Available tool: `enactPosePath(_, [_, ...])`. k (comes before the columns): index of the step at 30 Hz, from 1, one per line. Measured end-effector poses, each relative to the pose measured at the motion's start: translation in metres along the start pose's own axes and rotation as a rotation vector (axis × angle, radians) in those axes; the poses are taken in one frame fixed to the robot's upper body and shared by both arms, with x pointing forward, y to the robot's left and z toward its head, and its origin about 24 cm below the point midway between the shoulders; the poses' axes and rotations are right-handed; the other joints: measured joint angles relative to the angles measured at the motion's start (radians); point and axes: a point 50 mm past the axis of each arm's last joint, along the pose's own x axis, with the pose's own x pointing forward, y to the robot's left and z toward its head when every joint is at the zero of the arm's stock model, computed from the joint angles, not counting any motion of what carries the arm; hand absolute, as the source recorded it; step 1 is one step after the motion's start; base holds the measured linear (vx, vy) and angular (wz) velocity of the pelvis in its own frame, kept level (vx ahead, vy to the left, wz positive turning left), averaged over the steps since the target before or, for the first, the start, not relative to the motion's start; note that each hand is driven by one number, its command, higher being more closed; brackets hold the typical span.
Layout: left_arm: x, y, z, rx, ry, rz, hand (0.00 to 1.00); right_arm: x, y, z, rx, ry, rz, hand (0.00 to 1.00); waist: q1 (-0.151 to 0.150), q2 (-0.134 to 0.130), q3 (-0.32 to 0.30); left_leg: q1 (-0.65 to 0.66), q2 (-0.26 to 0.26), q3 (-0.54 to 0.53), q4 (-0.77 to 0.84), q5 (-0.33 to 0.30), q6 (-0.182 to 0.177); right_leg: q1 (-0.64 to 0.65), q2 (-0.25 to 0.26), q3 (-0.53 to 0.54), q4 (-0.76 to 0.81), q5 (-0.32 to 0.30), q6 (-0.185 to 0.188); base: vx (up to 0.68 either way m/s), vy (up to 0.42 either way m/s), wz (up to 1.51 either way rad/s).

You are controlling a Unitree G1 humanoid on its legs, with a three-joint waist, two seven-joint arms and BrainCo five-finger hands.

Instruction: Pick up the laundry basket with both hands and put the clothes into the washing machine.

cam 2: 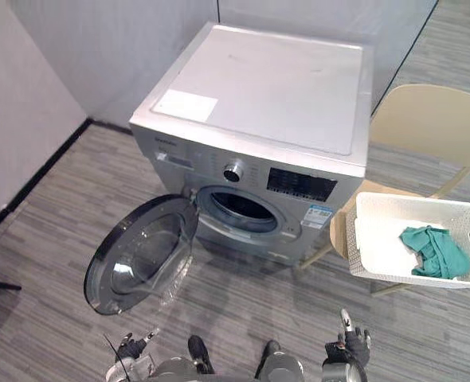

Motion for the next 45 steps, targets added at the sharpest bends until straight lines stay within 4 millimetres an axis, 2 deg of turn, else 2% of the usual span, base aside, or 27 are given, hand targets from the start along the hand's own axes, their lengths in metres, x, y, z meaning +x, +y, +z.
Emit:
enactPosePath(3, [0.000,0.003,-0.002,0.009,0.011,0.007,0.00,0.000,-0.004,-0.006,-0.007,0.028,-0.025,0.00,0.009,-0.004,-0.001,-0.011,0.048,0.002,0.106,-0.021,-0.029,0.043,0.032,0.010,-0.051,0.016,-0.015,-0.01,-0.106,-0.15])
enactPosePath(4, [0.001,0.006,-0.002,0.007,0.012,0.017,0.00,0.001,-0.004,-0.009,-0.021,0.038,-0.025,0.00,0.015,-0.011,-0.001,-0.046,0.088,-0.003,0.229,-0.044,-0.035,0.061,0.046,0.025,-0.069,0.009,-0.016,-0.07,-0.192,-0.31])
enactPosePath(5, [0.000,0.008,-0.003,-0.010,0.013,0.027,0.00,0.000,0.000,-0.012,-0.037,0.047,-0.008,0.00,0.026,-0.009,0.001,-0.101,0.139,-0.016,0.393,-0.063,-0.006,0.080,0.064,0.034,-0.080,0.006,-0.027,-0.07,-0.201,-0.32])
enactPosePath(6, [0.001,0.010,-0.002,-0.016,0.011,0.033,0.00,0.000,0.001,-0.012,-0.053,0.049,0.000,0.00,0.029,-0.006,0.001,-0.140,0.180,-0.033,0.502,-0.060,-0.002,0.096,0.080,0.038,-0.084,0.003,-0.035,-0.04,-0.171,-0.22])
enactPosePath(8, [0.000,0.009,-0.005,-0.023,0.018,0.033,0.00,-0.002,-0.001,-0.014,-0.067,0.055,-0.001,0.00,0.033,0.011,-0.001,-0.165,0.217,-0.091,0.626,-0.041,0.016,0.144,0.102,0.046,-0.087,-0.010,-0.055,0.01,-0.098,-0.07])
enactPosePath(9, [-0.001,0.008,-0.006,-0.028,0.022,0.033,0.00,-0.002,-0.001,-0.014,-0.074,0.056,0.004,0.00,0.033,0.012,0.000,-0.180,0.214,-0.115,0.651,-0.039,0.012,0.153,0.103,0.054,-0.087,-0.012,-0.060,0.02,-0.060,-0.11])
enactPosePath(10, [-0.002,0.007,-0.006,-0.032,0.021,0.030,0.00,-0.001,0.003,-0.014,-0.081,0.055,0.016,0.00,0.035,0.014,-0.001,-0.201,0.182,-0.160,0.686,-0.066,-0.011,0.155,0.098,0.063,-0.087,-0.021,-0.075,0.01,-0.001,-0.19])
enactPosePath(11, [-0.003,0.005,-0.008,-0.037,0.022,0.026,0.00,0.000,0.009,-0.013,-0.080,0.052,0.031,0.00,0.036,0.013,-0.001,-0.218,0.120,-0.205,0.676,-0.110,-0.051,0.148,0.089,0.079,-0.088,-0.021,-0.077,0.02,0.043,-0.38])
enactPosePath(12, [-0.004,0.004,-0.010,-0.043,0.022,0.024,0.00,0.003,0.019,-0.010,-0.081,0.044,0.059,0.00,0.043,0.015,-0.002,-0.218,0.033,-0.254,0.575,-0.141,-0.059,0.135,0.080,0.102,-0.089,-0.014,-0.074,0.07,0.083,-0.56])
enactPosePath(14, [-0.004,0.005,-0.013,-0.045,0.036,0.027,0.00,0.005,0.038,-0.011,-0.100,0.041,0.117,0.00,0.075,0.041,-0.008,-0.166,-0.054,-0.273,0.264,-0.115,-0.035,0.112,0.102,0.149,-0.087,0.007,-0.067,0.10,0.108,-0.81])
enactPosePath(15, [-0.005,0.005,-0.014,-0.046,0.044,0.028,0.00,0.005,0.040,-0.011,-0.103,0.042,0.123,0.00,0.085,0.048,-0.012,-0.147,-0.055,-0.272,0.233,-0.115,0.042,0.114,0.113,0.160,-0.084,0.004,-0.063,0.14,0.103,-0.58])
enactPosePath(16, [-0.004,0.008,-0.016,-0.065,0.055,0.039,0.00,0.003,0.045,-0.016,-0.097,0.053,0.134,0.00,0.090,0.028,-0.014,-0.122,-0.069,-0.265,0.215,-0.115,0.058,0.118,0.105,0.174,-0.089,0.000,-0.044,0.15,0.080,-0.25])
enactPosePath(19, [-0.003,0.014,-0.016,-0.096,0.062,0.060,0.00,-0.001,0.051,-0.022,-0.123,0.063,0.162,0.00,0.090,-0.008,-0.027,-0.085,-0.099,-0.244,0.167,-0.119,0.068,0.137,0.075,0.175,-0.089,-0.013,-0.021,0.16,0.068,-0.06])
enactPosePath(22, [-0.004,0.013,-0.018,-0.084,0.073,0.052,0.00,-0.003,0.052,-0.020,-0.137,0.052,0.188,0.00,0.090,-0.013,-0.035,-0.030,-0.137,-0.242,0.116,-0.124,0.076,0.149,0.040,0.172,-0.053,-0.050,0.001,0.13,0.080,0.04])
enactPosePath(24, [-0.003,0.012,-0.017,-0.078,0.074,0.046,0.00,-0.004,0.050,-0.021,-0.156,0.053,0.189,0.00,0.090,-0.014,-0.035,-0.017,-0.145,-0.243,0.117,-0.147,0.091,0.113,0.018,0.174,0.063,-0.094,0.020,0.10,0.043,-0.03])
enactPosePath(25, [-0.003,0.010,-0.016,-0.058,0.069,0.035,0.00,-0.006,0.051,-0.023,-0.187,0.057,0.203,0.00,0.088,-0.012,-0.035,-0.013,-0.139,-0.240,0.124,-0.146,0.094,0.058,0.007,0.178,0.185,-0.104,0.036,0.07,0.025,-0.04])
enactPosePath(28, [-0.001,0.006,-0.008,0.019,0.041,0.000,0.00,-0.009,0.050,-0.030,-0.239,0.076,0.219,0.00,0.085,-0.017,-0.028,0.017,-0.111,-0.232,0.121,-0.148,0.098,-0.005,-0.011,0.161,0.351,-0.092,0.060,0.07,-0.023,-0.05])
enactPosePath(29, [0.000,0.002,-0.007,0.042,0.040,-0.016,0.00,-0.010,0.052,-0.028,-0.243,0.071,0.234,0.00,0.081,-0.019,-0.029,0.026,-0.100,-0.230,0.118,-0.149,0.099,-0.007,-0.047,0.092,0.406,-0.114,0.018,0.04,-0.089,-0.04])
enactPosePath(30, [-0.001,-0.004,-0.006,0.064,0.036,-0.037,0.00,-0.011,0.056,-0.024,-0.247,0.049,0.255,0.00,0.083,-0.005,-0.024,0.026,-0.082,-0.231,0.126,-0.162,0.088,-0.007,-0.105,0.019,0.439,-0.131,-0.012,0.03,-0.117,-0.08])
enactPosePath(33, [0.000,-0.007,-0.005,0.093,0.028,-0.039,0.00,-0.014,0.072,-0.010,-0.220,-0.019,0.306,0.00,0.085,0.004,-0.028,0.006,-0.019,-0.242,0.171,-0.191,0.062,-0.024,-0.235,-0.048,0.441,-0.125,-0.020,0.04,-0.129,-0.12])
enactPosePath(36, [0.003,0.003,0.000,0.133,0.014,-0.019,0.00,-0.017,0.085,0.012,-0.166,-0.114,0.338,0.00,0.083,-0.019,-0.039,-0.031,0.038,-0.258,0.228,-0.205,0.003,-0.043,-0.279,0.052,0.314,-0.033,0.046,0.09,-0.375,-0.09])
enactPosePath(38, [0.006,0.018,0.007,0.192,-0.009,0.009,0.00,-0.017,0.086,0.030,-0.126,-0.189,0.321,0.00,0.083,-0.075,-0.061,-0.041,0.039,-0.268,0.237,-0.190,-0.061,-0.040,-0.266,0.150,0.166,0.139,0.142,0.11,-0.572,0.01])
enactPosePath(39, [0.007,0.024,0.007,0.201,-0.005,0.023,0.00,-0.015,0.085,0.040,-0.126,-0.225,0.315,0.00,0.086,-0.089,-0.076,-0.034,0.050,-0.274,0.230,-0.180,-0.085,-0.013,-0.255,0.147,0.144,0.078,0.212,0.13,-0.517,-0.06])
enactPosePath(40, [0.005,0.021,0.000,0.180,0.023,0.023,0.00,-0.011,0.088,0.058,-0.138,-0.285,0.329,0.00,0.086,-0.060,-0.086,-0.030,0.083,-0.279,0.200,-0.161,-0.116,0.018,-0.211,0.118,0.089,0.045,0.202,0.12,-0.428,-0.11])
enactPosePath(41, [0.002,0.013,-0.011,0.160,0.058,0.010,0.00,-0.008,0.092,0.082,-0.153,-0.361,0.340,0.00,0.078,-0.011,-0.090,-0.026,0.114,-0.295,0.166,-0.140,-0.132,0.036,-0.165,0.100,0.039,0.048,0.196,0.11,-0.361,-0.08])
enactPosePath(43, [-0.002,0.009,-0.022,0.131,0.089,0.007,0.00,-0.009,0.097,0.114,-0.190,-0.471,0.359,0.00,0.060,0.029,-0.095,0.005,0.141,-0.303,0.112,-0.108,-0.149,0.070,-0.125,0.082,-0.002,0.051,0.192,0.08,-0.222,0.02])
enactPosePath(45, [-0.003,0.016,-0.024,0.122,0.092,0.021,0.00,-0.015,0.109,0.139,-0.247,-0.582,0.406,0.00,0.058,0.026,-0.099,0.049,0.164,-0.294,0.064,-0.095,-0.168,0.100,-0.088,0.083,-0.048,0.062,0.176,0.06,-0.123,-0.12])
